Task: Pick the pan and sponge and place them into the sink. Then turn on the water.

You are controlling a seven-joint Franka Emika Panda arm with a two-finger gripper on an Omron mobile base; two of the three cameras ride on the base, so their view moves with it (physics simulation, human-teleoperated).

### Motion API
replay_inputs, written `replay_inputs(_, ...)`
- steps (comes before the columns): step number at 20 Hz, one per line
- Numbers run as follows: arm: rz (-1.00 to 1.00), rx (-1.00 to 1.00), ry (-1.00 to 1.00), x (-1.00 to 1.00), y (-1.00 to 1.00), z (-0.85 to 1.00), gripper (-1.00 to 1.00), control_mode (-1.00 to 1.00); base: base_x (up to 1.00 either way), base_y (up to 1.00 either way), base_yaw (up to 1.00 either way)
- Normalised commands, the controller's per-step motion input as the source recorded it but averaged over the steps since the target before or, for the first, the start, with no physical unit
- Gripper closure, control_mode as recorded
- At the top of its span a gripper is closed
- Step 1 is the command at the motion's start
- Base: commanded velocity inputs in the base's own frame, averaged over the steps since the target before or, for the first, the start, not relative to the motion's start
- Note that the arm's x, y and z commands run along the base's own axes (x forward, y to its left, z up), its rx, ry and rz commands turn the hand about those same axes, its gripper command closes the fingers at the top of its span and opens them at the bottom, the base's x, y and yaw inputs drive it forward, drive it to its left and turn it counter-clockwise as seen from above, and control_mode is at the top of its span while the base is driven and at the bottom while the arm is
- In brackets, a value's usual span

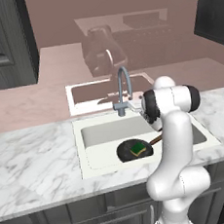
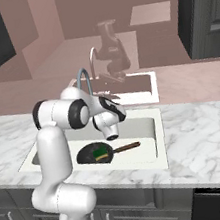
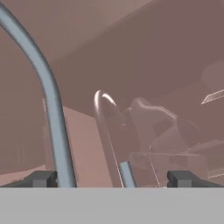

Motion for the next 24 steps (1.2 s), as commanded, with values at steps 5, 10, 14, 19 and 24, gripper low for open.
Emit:
replay_inputs(5,0.01,0.02,0.00,0.18,0.00,-0.11,-1.00,-1.00,0.00,0.00,0.00)
replay_inputs(10,0.02,0.02,0.00,0.18,0.00,-0.09,-1.00,-1.00,0.00,0.00,0.00)
replay_inputs(14,0.02,0.03,0.01,0.16,0.00,-0.11,-1.00,-1.00,0.00,0.00,0.00)
replay_inputs(19,0.02,0.02,0.01,0.19,0.00,-0.09,-1.00,-1.00,0.00,0.00,0.00)
replay_inputs(24,0.02,0.02,0.00,0.22,0.00,-0.08,-1.00,-1.00,0.00,0.00,0.00)
